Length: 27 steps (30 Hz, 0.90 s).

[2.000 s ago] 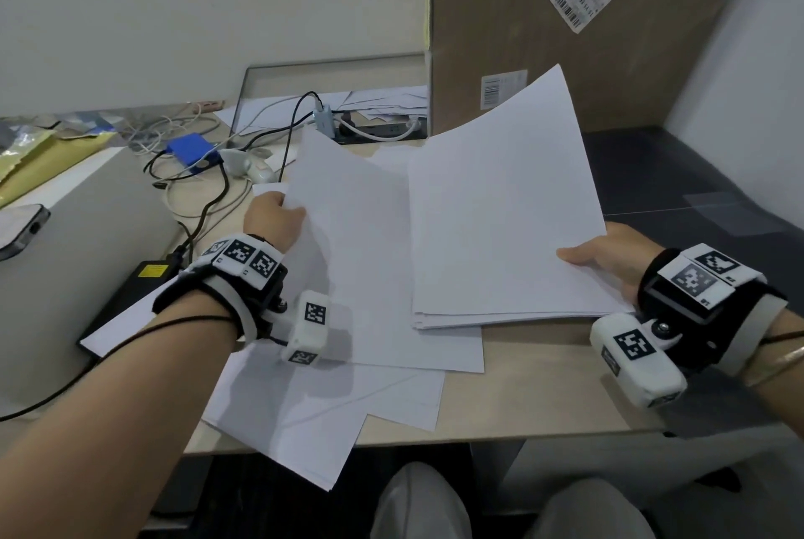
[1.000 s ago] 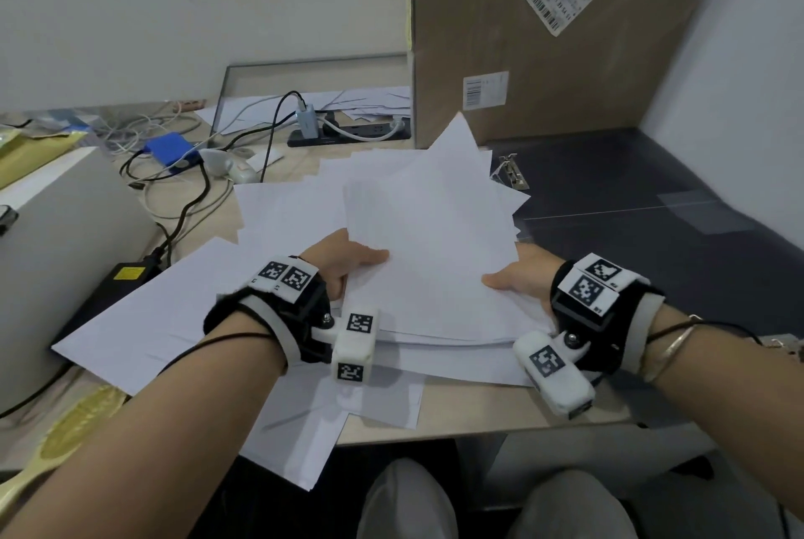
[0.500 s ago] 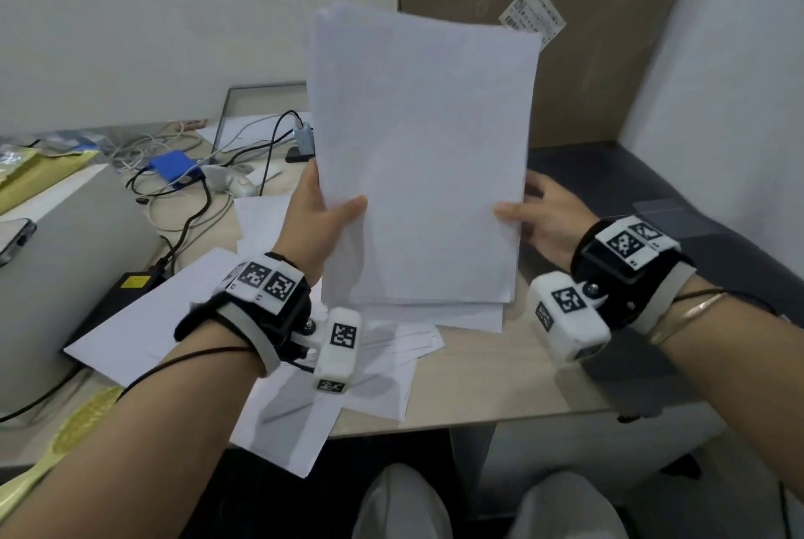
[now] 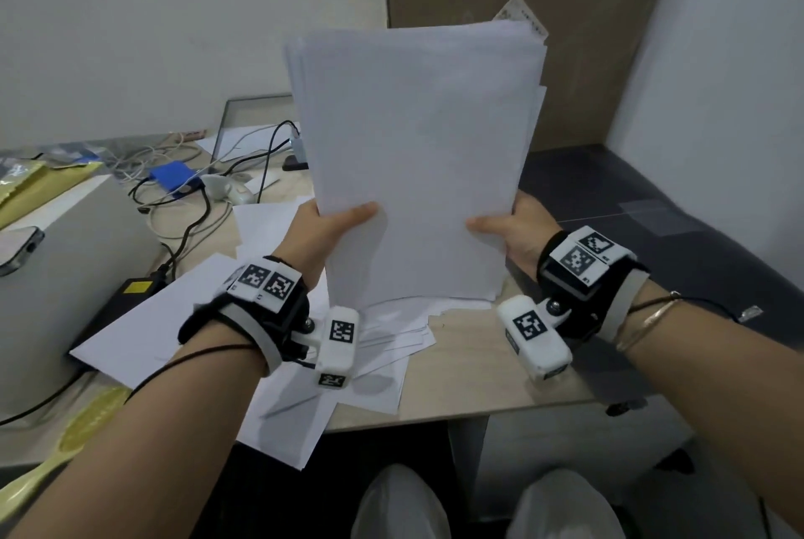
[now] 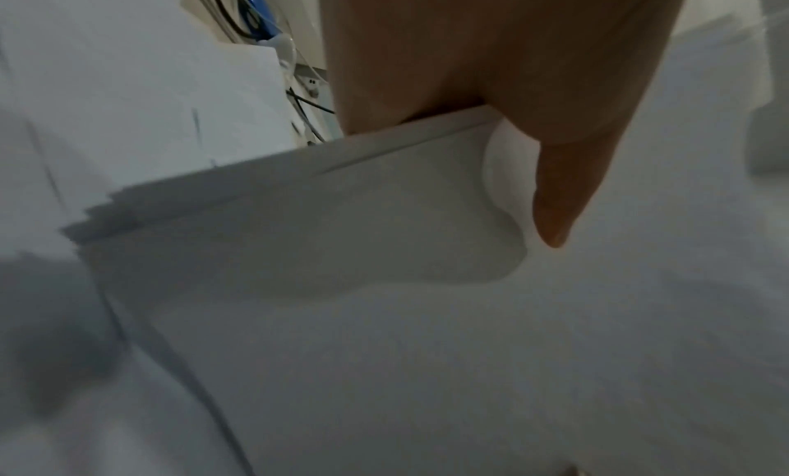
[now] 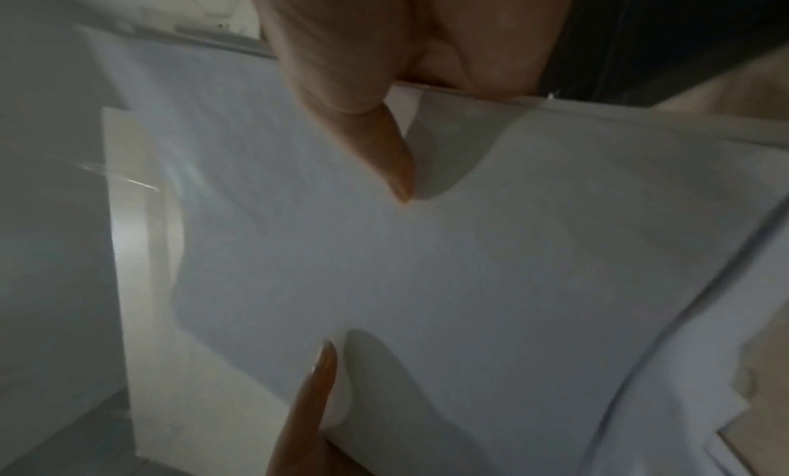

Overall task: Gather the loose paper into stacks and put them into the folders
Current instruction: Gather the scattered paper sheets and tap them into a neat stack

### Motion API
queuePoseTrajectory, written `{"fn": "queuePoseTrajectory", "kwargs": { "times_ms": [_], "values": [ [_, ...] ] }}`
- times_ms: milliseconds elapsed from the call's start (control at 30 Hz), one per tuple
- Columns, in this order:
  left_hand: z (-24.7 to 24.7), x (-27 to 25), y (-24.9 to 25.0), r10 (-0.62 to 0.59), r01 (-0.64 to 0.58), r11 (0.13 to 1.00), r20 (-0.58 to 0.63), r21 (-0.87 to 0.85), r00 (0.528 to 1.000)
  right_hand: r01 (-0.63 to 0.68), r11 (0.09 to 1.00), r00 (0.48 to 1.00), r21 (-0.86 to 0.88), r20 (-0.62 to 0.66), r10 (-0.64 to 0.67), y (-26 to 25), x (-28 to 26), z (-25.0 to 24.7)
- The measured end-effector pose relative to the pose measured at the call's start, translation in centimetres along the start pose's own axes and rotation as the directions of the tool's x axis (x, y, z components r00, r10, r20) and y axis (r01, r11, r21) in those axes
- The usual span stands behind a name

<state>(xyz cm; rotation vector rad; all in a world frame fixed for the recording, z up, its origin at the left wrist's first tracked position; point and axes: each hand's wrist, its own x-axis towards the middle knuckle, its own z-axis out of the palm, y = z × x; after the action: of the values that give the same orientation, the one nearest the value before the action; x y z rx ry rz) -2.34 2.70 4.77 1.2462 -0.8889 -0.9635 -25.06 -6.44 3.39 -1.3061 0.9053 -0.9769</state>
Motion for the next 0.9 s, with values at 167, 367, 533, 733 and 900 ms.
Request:
{"fn": "queuePoseTrajectory", "kwargs": {
  "times_ms": [167, 367, 533, 733, 900],
  "values": [
    [-0.3, -0.1, -0.6, -0.011, 0.012, 0.999, -0.054, 0.033, 0.998, 0.069, 0.998, 0.996, 0.012, -0.066, -0.068, 0.3, -0.3, 0.1],
    [-1.0, -0.7, -1.5, -0.063, 0.063, 0.996, -0.004, 0.065, 0.998, 0.016, 1.000, 0.999, -0.007, -0.027, -0.017, 1.6, -0.8, -0.3],
    [-0.1, -0.4, -0.1, 0.036, -0.034, 0.998, -0.049, 0.047, 0.998, 0.134, 0.991, 0.988, -0.001, -0.072, -0.134, -0.4, -0.6, 0.4],
    [-0.4, -0.8, -1.2, -0.019, 0.014, 0.998, 0.083, 0.060, 0.996, 0.039, 0.999, 0.999, 0.017, -0.016, -0.038, 1.0, -1.1, 0.0],
    [-0.1, -1.0, -2.2, -0.096, 0.089, 0.991, 0.067, 0.098, 0.993, -0.171, 0.982, 0.984, 0.079, 0.069, 0.166, 1.7, -1.1, -0.4]
  ]
}}
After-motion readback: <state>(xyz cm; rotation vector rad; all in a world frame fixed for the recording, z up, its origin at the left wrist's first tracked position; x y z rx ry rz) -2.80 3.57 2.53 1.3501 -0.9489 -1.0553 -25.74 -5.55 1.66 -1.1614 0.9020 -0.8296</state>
